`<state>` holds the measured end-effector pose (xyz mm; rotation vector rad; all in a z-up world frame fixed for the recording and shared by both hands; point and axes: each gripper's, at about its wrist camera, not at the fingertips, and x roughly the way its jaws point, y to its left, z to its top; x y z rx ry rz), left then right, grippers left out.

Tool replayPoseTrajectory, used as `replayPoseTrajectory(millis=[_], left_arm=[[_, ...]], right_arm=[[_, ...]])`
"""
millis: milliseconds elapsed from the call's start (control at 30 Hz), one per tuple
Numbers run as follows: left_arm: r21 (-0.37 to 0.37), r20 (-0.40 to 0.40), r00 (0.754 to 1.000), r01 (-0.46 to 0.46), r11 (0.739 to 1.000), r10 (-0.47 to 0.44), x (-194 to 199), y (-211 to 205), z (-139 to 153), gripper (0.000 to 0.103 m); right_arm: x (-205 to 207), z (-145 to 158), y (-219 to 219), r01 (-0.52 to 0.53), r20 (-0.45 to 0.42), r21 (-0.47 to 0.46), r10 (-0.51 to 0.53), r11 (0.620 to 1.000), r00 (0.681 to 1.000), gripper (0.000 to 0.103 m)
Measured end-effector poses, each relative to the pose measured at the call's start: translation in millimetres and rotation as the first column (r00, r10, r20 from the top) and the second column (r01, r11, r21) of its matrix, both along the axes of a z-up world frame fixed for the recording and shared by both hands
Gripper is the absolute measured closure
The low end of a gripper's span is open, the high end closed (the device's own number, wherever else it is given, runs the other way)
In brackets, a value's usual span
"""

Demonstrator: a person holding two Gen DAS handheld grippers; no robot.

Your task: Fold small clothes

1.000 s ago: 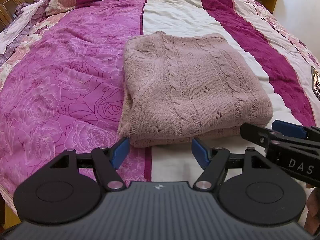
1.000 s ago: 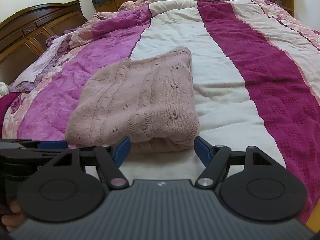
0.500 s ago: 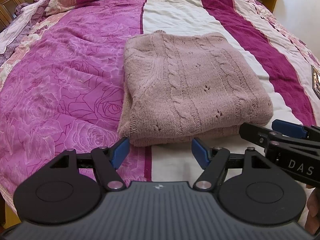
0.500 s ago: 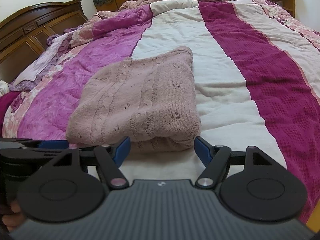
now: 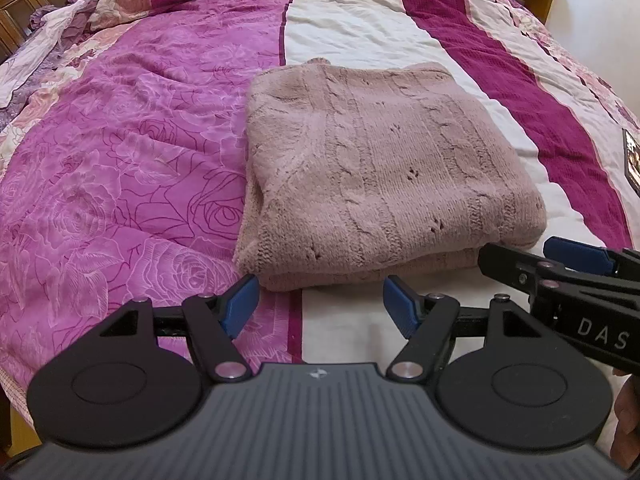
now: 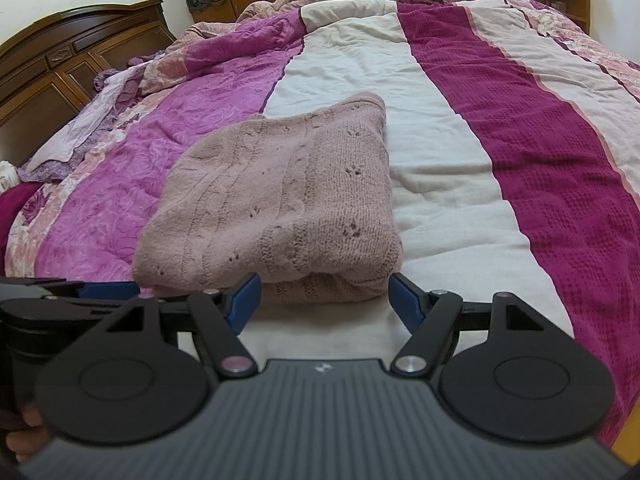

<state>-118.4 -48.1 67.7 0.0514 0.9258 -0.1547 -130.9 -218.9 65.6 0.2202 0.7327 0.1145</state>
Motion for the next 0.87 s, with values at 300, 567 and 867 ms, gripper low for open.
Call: replayPoseTrajectory(millis=[300,567,867], left_arm=[[-0.001,-0.002,1.0,-0.002,1.0,0.002,-0.1,-0.1,-0.3,0.028],[-0.001,-0.003,1.0,-0.001,1.0,0.001,-0.7,-0.4,-0.7,0.028],[0.005,-0.002,1.0,-0.003,1.0,0.003,-2.1,-0.6,-1.7,0.028]], right_arm=[[-0.1,0.1,0.4,-0.001,0.0,-0.001,0.001,1.0,1.0,0.031],[-0.2,0.0,0.5,0.001,-0.001,0.0,-0.001,1.0,1.0,0.031],[-0.2,0.1,0.4,0.0,-0.001,0.0,0.0,1.0,1.0,0.031]])
